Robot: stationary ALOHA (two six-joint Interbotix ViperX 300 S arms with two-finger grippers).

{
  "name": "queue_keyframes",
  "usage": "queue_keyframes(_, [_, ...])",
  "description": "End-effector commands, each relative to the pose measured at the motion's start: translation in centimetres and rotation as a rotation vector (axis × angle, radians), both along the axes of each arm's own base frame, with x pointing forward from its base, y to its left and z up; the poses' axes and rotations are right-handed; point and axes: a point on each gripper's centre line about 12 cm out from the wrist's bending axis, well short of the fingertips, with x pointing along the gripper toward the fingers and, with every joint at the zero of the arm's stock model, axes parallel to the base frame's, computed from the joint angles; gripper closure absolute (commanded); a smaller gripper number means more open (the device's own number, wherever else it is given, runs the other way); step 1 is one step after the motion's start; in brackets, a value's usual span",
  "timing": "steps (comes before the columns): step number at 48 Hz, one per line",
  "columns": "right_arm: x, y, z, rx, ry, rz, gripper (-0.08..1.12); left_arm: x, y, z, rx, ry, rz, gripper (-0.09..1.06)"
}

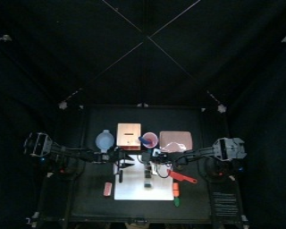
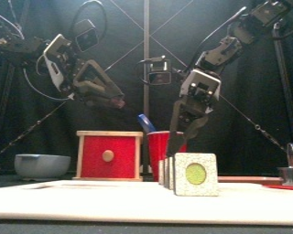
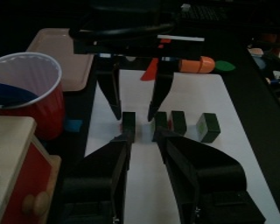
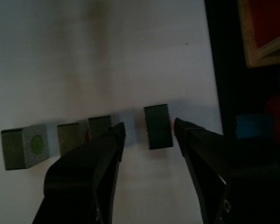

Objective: Place sushi on board then cut the sushi with the knife then place the pieces on the plate
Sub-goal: Place the 4 sushi pieces on the plate

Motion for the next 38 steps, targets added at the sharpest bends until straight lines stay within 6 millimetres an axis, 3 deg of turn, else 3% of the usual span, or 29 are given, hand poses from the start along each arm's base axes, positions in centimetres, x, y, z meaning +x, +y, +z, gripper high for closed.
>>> queue_keyframes(1, [1.0, -0.2, 1.5, -0.01, -0.044, 0.004, 0.21, 0.2, 0.1, 0.9, 0.002, -0.032, 0.002, 0.27])
queue_keyframes(16, [1.6, -0.3, 0.4, -0.017, -0.009, 0.009, 0.22, 0.0, 0.3, 0.6, 0.005, -0.025, 0.006, 0.27])
queue_keyframes(26, [1.2, -0.3, -0.4, -0.021, 0.031, 0.012, 0.36, 0.1, 0.7, 0.8, 0.005, -0.029, 0.02, 0.27])
queue_keyframes(32, [0.8, -0.6, 0.4, -0.013, 0.027, -0.004, 0.46, 0.2, 0.8, 0.9, 0.004, -0.032, 0.024, 0.27])
queue_keyframes(38, [-0.4, -1.3, 2.0, -0.009, 0.028, -0.025, 0.47, 0.2, 0.8, 0.9, 0.002, -0.034, 0.025, 0.27])
